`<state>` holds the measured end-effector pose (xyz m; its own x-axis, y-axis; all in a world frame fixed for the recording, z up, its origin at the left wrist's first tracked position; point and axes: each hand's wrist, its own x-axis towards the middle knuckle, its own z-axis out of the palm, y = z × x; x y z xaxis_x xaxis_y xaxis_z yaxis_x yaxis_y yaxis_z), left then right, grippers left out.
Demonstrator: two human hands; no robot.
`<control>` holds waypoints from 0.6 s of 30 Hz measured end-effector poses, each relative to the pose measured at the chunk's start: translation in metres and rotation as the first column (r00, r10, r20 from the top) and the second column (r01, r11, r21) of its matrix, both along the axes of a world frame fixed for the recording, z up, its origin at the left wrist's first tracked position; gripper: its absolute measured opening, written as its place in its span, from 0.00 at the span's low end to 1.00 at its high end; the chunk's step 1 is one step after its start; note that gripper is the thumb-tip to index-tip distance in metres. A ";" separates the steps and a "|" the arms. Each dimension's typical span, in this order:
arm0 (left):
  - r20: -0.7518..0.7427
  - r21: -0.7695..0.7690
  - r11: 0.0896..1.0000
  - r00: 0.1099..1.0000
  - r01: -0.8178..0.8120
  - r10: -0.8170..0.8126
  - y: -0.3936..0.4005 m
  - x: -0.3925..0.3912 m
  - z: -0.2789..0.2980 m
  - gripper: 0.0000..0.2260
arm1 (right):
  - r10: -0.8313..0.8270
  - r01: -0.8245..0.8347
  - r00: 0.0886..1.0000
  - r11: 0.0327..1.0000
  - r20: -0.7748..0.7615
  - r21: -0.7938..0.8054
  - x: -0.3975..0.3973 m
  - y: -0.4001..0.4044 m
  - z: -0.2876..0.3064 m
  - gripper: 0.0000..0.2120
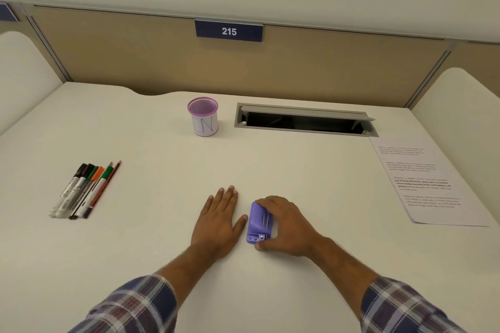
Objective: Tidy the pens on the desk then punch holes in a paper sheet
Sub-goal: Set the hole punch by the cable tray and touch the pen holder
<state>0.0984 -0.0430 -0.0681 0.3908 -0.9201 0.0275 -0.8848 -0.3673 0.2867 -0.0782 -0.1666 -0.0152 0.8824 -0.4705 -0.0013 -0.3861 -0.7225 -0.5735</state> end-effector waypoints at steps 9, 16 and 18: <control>-0.016 -0.076 0.997 0.999 -0.035 0.034 -0.016 0.033 0.005 0.30 | -0.099 0.102 0.994 0.992 0.050 -0.071 0.000 0.012 -0.004 0.39; 0.017 -0.035 0.999 1.000 0.010 -0.010 -0.051 0.075 0.013 0.32 | -0.326 0.330 0.936 0.944 0.132 -0.009 0.011 0.002 0.000 0.36; 0.018 -0.018 0.999 0.999 0.030 -0.029 -0.062 0.080 0.014 0.33 | -0.412 0.416 0.898 0.909 0.154 0.003 0.018 -0.005 0.000 0.36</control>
